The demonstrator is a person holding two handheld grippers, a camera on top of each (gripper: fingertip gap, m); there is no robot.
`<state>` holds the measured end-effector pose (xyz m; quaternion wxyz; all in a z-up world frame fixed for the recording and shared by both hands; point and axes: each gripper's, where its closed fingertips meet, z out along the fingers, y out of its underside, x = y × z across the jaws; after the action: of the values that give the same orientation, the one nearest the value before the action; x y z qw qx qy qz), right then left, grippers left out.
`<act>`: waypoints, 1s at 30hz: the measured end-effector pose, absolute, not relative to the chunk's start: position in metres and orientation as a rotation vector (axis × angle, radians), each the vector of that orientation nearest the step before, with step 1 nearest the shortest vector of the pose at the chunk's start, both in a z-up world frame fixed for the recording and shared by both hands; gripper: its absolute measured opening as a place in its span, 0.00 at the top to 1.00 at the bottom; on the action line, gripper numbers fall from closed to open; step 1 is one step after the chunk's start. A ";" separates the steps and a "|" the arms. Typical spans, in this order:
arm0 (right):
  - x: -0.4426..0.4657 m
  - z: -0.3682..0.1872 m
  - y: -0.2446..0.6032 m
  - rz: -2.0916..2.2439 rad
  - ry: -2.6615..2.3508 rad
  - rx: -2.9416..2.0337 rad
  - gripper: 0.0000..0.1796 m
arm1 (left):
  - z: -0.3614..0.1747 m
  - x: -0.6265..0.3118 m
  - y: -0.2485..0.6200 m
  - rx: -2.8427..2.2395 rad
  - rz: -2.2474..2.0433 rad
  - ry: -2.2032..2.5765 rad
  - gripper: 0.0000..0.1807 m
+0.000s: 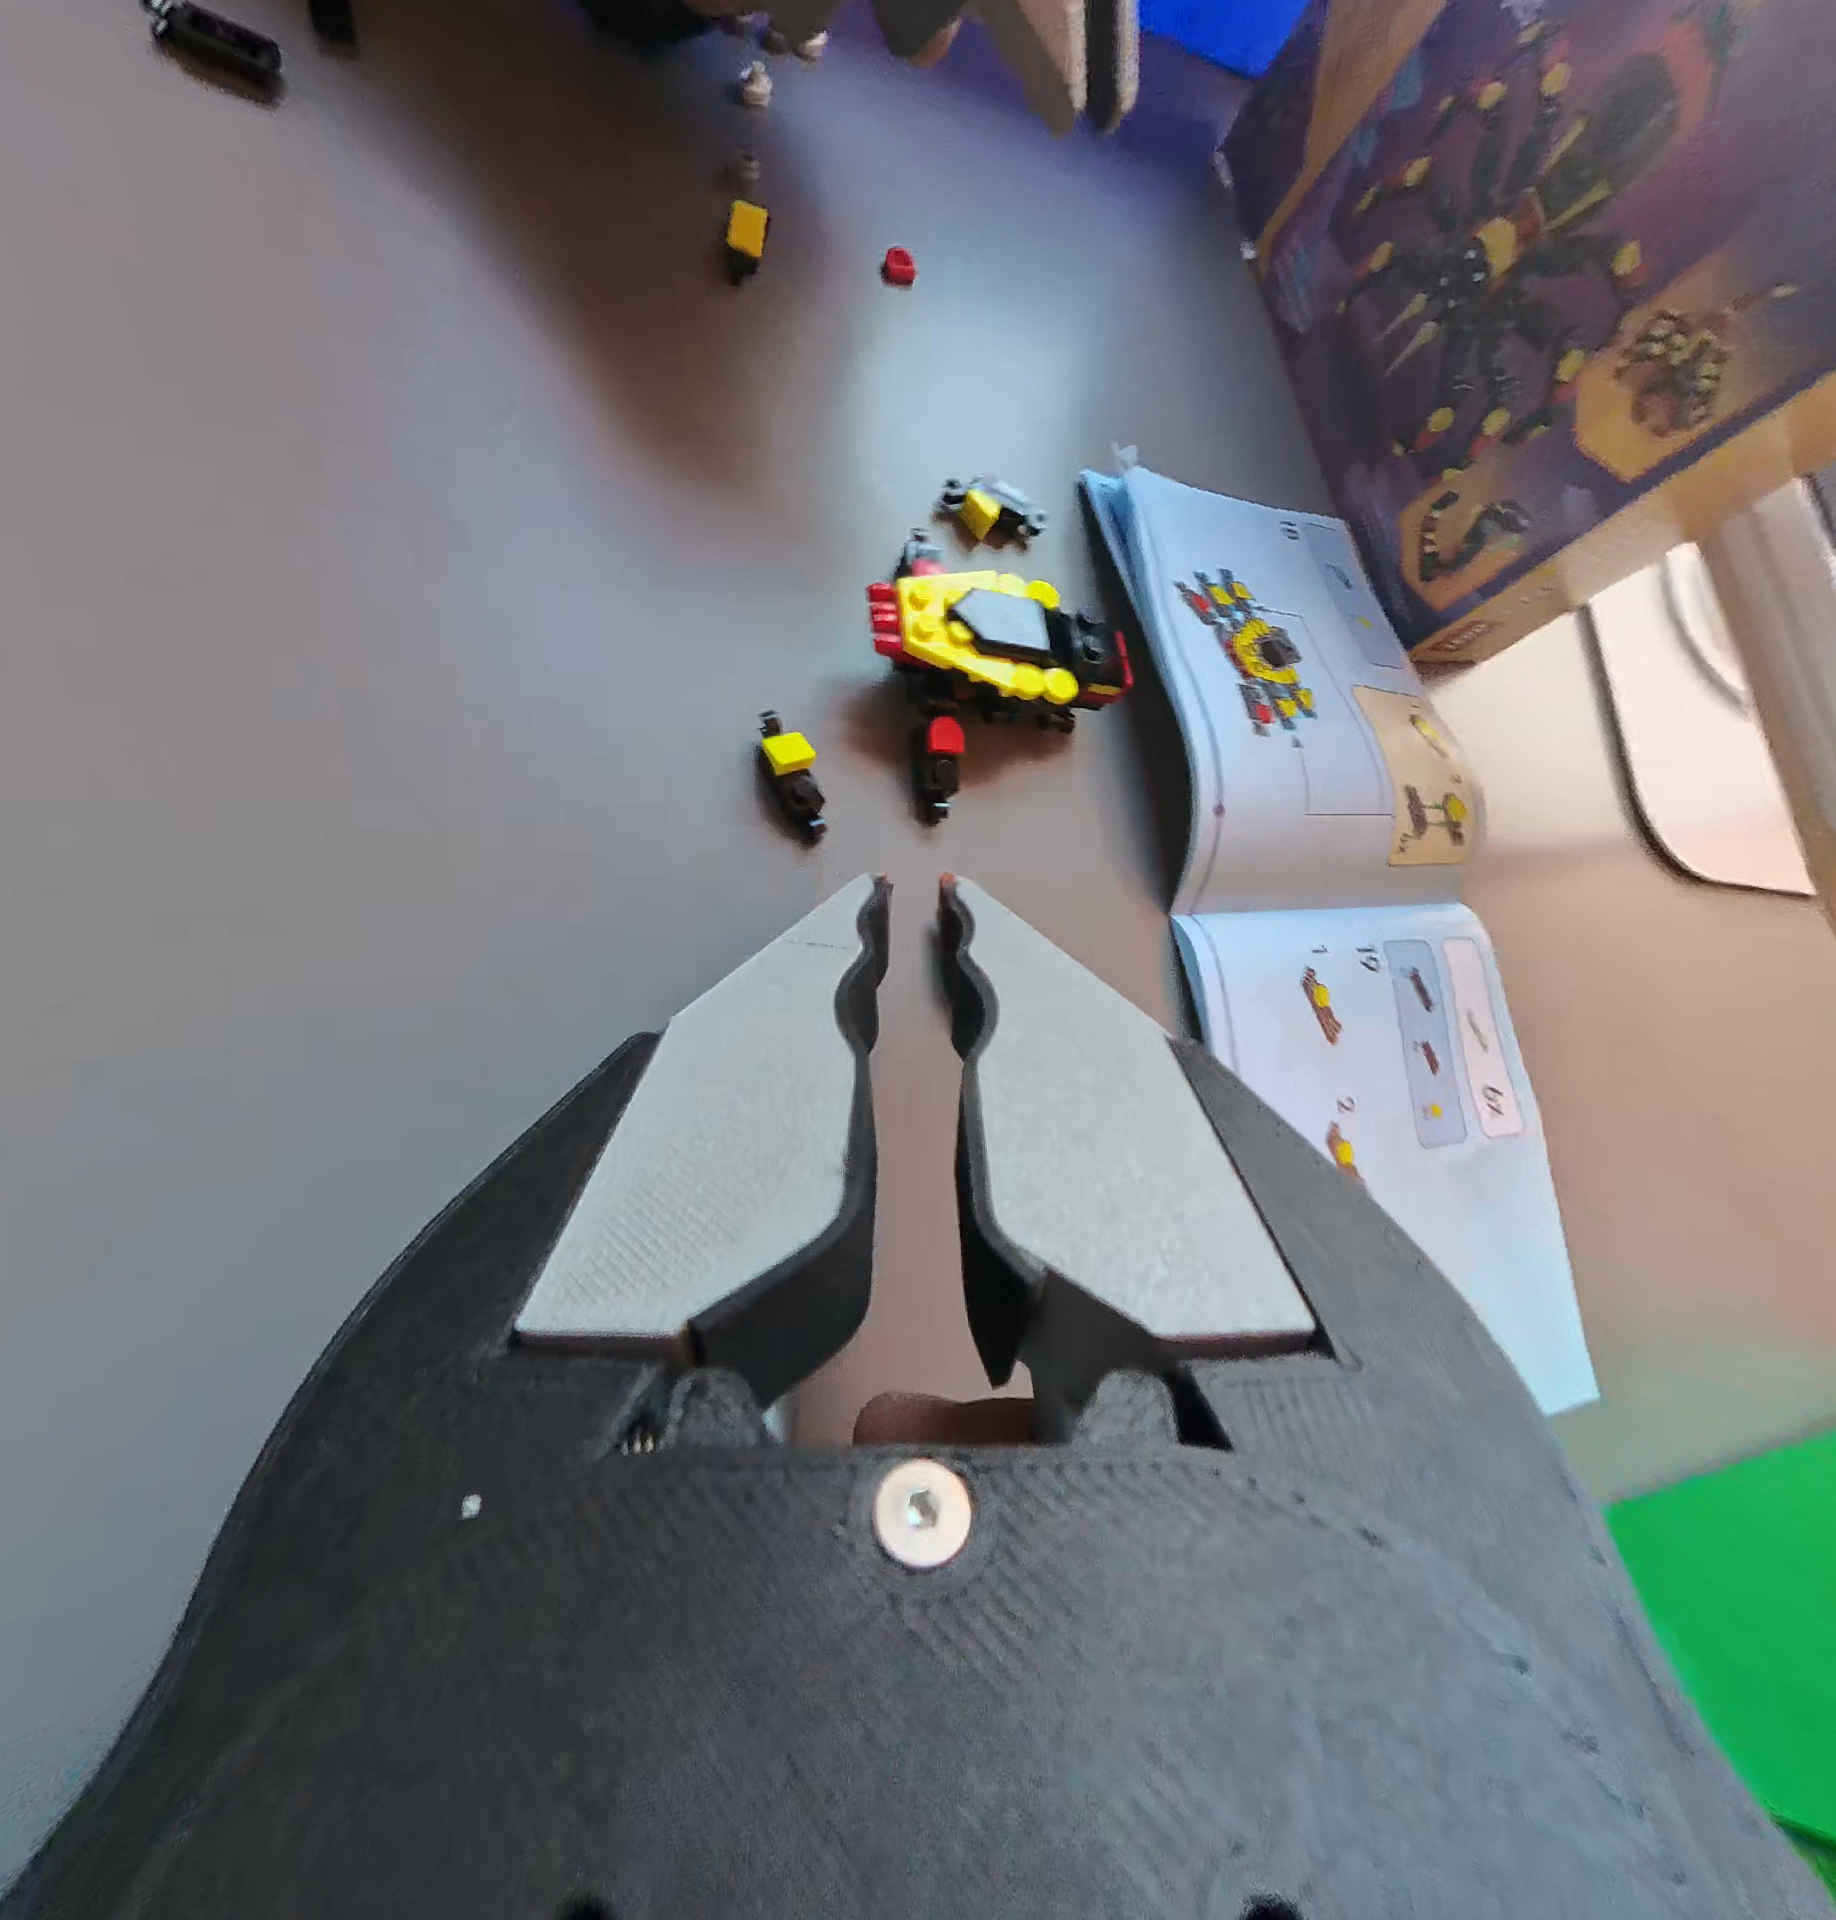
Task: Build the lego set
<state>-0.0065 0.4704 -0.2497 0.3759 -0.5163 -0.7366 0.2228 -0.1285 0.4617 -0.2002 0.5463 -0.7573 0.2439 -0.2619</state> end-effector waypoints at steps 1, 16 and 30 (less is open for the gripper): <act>-0.007 -0.244 0.473 0.588 -1.844 -1.317 0.96 | -0.199 -0.130 0.462 -1.790 -0.616 0.572 0.98; -0.049 -0.266 0.417 0.739 -2.012 -1.256 0.98 | -0.184 -0.138 0.467 -1.697 -0.464 0.556 1.00; -0.111 -0.232 0.416 0.733 -1.739 -1.297 0.96 | -0.176 -0.155 0.477 -1.664 -0.343 0.465 1.00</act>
<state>-0.1111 0.4158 -0.2315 0.4133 -0.5157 -0.6916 0.2915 -0.1550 0.4766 -0.1760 0.6366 -0.7285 0.2037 -0.1500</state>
